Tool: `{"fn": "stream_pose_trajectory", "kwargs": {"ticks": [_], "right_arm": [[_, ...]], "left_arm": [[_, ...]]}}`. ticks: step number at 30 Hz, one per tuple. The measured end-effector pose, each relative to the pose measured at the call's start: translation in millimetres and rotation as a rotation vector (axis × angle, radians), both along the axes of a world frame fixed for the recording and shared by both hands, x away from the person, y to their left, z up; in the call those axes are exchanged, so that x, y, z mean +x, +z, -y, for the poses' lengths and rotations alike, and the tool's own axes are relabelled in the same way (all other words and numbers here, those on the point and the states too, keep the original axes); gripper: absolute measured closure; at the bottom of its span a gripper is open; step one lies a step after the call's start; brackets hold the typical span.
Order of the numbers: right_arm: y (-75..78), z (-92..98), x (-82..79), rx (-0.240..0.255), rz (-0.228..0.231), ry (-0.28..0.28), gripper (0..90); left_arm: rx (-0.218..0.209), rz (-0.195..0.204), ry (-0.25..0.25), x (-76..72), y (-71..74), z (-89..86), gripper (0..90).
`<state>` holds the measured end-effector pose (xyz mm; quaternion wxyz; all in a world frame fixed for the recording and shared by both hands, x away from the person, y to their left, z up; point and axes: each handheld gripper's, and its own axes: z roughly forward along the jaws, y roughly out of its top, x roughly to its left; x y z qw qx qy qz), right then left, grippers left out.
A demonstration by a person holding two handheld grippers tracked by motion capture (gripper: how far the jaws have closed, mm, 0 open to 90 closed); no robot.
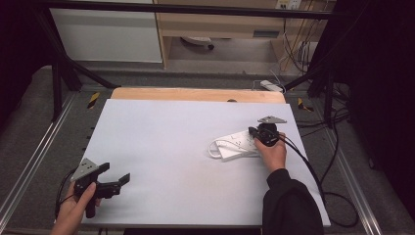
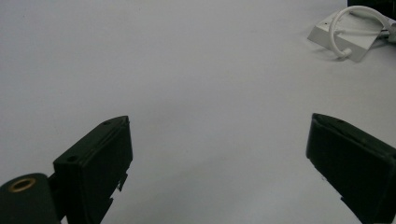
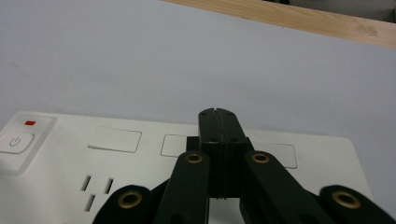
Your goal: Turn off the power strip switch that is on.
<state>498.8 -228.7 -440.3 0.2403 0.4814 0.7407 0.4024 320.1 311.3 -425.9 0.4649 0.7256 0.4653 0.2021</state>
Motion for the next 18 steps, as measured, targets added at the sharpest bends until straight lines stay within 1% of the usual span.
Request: {"fn": "stream_pose_trajectory", "kwargs": {"ticks": [3,8,10,18], "right_arm": [[0.0,0.3,0.1,-0.004,0.003,0.002,90.0],[0.4,0.8,0.1,-0.005,-0.007,-0.003,90.0],[0.2,1.9,0.5,-0.012,-0.009,0.001,90.0],[0.6,1.1,0.7,0.003,-0.012,-0.002,90.0]], "left_arm": [[0.001,-0.001,-0.002,0.1,-0.2,0.4,7.1],[0.001,-0.001,-0.002,0.1,-0.2,0.3,7.1],[0.001,-0.001,-0.003,0.1,-0.3,0.4,7.1],[0.003,0.0,-0.003,0.2,-0.3,0.4,7.1]]}}
